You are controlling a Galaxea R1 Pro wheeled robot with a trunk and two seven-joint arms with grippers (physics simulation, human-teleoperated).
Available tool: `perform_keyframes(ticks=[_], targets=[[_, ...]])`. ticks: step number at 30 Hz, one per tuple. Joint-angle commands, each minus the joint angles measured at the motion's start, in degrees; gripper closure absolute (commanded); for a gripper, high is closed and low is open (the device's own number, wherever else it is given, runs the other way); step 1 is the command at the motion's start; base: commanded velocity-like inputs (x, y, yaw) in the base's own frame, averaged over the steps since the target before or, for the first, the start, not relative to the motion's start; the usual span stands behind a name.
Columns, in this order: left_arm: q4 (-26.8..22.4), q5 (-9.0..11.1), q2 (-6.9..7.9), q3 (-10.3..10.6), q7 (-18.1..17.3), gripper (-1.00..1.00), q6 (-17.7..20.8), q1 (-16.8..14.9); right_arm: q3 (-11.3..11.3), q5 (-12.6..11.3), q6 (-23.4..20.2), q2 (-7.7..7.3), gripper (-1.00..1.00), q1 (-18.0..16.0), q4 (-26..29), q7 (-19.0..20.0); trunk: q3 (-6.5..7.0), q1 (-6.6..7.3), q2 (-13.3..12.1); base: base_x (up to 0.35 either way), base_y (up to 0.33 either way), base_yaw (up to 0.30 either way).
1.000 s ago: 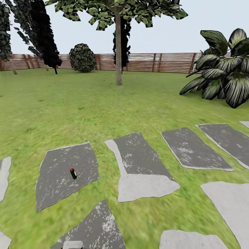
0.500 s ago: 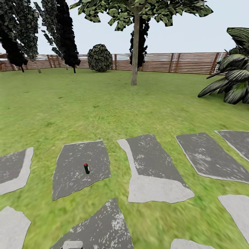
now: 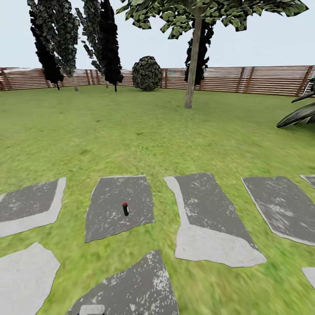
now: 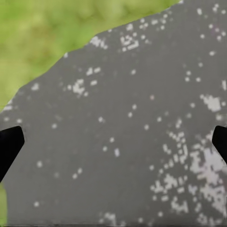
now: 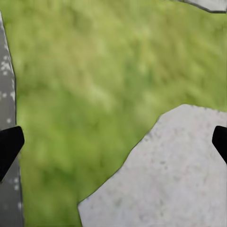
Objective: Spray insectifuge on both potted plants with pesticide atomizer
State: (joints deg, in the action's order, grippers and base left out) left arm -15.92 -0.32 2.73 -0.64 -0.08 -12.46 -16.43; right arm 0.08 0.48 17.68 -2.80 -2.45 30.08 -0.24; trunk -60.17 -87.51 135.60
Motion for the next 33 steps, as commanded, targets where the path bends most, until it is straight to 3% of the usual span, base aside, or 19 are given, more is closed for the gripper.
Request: perform_keyframes(ticks=[1,11,33], targets=[[0.07,-0.04,-0.01,-0.06,-0.01,-1.0,-0.2,-0.04,0.01,0.05,0.17,-0.01,-1.0,-0.01,-0.02,-0.02,-0.05,0.01,0.02,0.0,0.0,0.276],[0.08,-0.04,-0.01,-0.06,-0.01,-1.0,-0.2,-0.08,0.01,0.05,0.17,-0.01,-1.0,-0.01,-0.1,-0.02,-0.05,0.01,0.02,0.033,-0.034,0.275],[0.09,-0.04,-0.01,-0.06,-0.01,-1.0,-0.2,-0.06,0.01,0.05,0.17,-0.01,-1.0,-0.01,-0.1,-0.02,-0.05,0.01,0.02,0.18,-0.217,0.261]])
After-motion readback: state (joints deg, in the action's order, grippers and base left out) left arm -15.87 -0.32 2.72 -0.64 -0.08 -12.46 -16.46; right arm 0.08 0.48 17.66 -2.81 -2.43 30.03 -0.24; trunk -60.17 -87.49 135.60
